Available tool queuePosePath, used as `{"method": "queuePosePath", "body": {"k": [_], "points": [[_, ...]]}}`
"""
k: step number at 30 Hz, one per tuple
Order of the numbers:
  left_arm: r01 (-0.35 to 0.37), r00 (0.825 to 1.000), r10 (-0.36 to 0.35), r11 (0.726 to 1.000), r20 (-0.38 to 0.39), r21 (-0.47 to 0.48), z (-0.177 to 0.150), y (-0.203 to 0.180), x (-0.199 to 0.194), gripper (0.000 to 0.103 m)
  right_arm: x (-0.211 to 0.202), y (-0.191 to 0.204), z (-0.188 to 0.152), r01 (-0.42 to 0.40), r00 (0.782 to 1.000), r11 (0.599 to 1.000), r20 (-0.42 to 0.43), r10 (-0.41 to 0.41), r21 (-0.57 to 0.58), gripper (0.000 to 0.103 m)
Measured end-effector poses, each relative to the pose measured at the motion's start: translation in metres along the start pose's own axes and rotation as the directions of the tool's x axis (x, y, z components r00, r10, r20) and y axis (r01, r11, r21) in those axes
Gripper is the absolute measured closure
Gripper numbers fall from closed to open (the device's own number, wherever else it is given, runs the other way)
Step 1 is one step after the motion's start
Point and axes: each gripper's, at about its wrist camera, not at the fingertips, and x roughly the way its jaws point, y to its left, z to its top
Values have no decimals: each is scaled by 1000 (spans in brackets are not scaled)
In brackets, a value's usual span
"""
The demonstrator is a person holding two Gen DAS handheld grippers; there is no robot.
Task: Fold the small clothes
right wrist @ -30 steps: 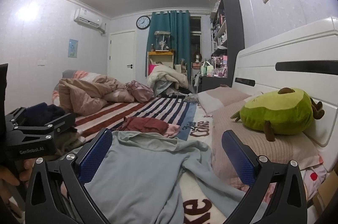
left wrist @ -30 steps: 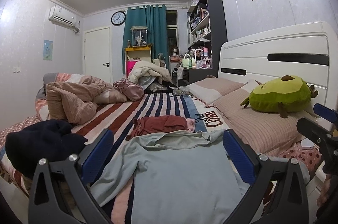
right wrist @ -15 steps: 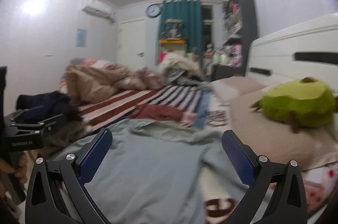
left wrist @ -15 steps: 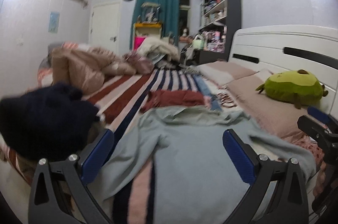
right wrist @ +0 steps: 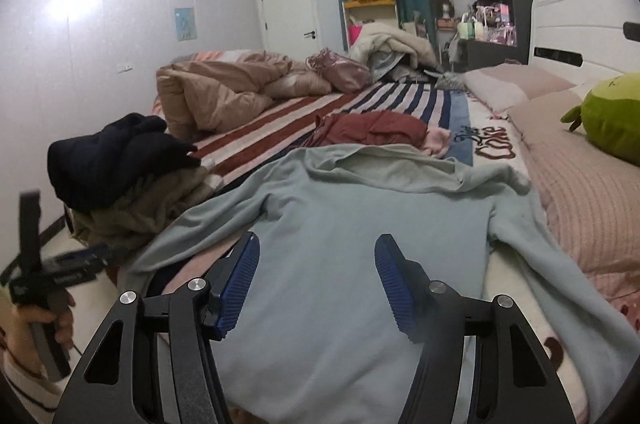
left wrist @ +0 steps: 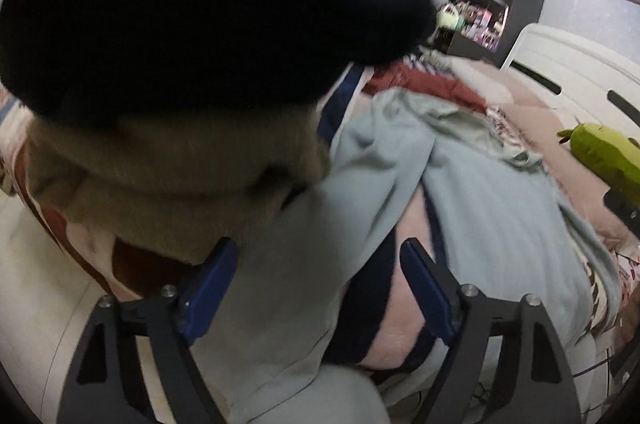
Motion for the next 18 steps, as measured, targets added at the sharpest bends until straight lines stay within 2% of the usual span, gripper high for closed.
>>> {"method": "queuePosePath", "body": {"k": [5, 7, 8, 11, 13, 14, 15, 16, 18], "points": [[-19, 999, 19, 1000, -49, 11, -7, -1, 20, 23, 5, -1, 0, -2, 1000, 1000, -21, 3, 6, 46], [-20, 997, 21, 1000, -71, 9, -9, -4, 26, 27, 6, -3, 1, -2, 1000, 1000, -22, 2, 11, 46], [-13, 996, 13, 1000, -88, 5, -10, -7, 30, 36, 6, -4, 0, -2, 1000, 1000, -22, 2, 15, 46], [-76, 993, 80, 996, -82, 46, -14, -15, 37, 49, 4, -7, 0, -3, 1000, 1000, -21, 3, 27, 45], [-98, 992, 100, 994, -72, 39, -12, -16, 36, 68, 3, -9, -1, -4, 1000, 999, -20, 5, 33, 45], [-101, 992, 102, 994, -68, 31, -9, -17, 34, 82, 3, -9, -1, -4, 1000, 999, -19, 4, 35, 45], [-96, 993, 98, 995, -70, 25, -6, -19, 35, 91, 2, -10, -1, -4, 1000, 999, -18, 5, 36, 45], [-89, 993, 90, 996, -70, 19, -4, -19, 34, 97, 1, -11, -1, -7, 1000, 999, -15, 8, 41, 45], [-73, 996, 73, 997, -60, 6, 1, -19, 34, 99, 0, -12, -1, -13, 1000, 999, -8, 14, 48, 44]]}}
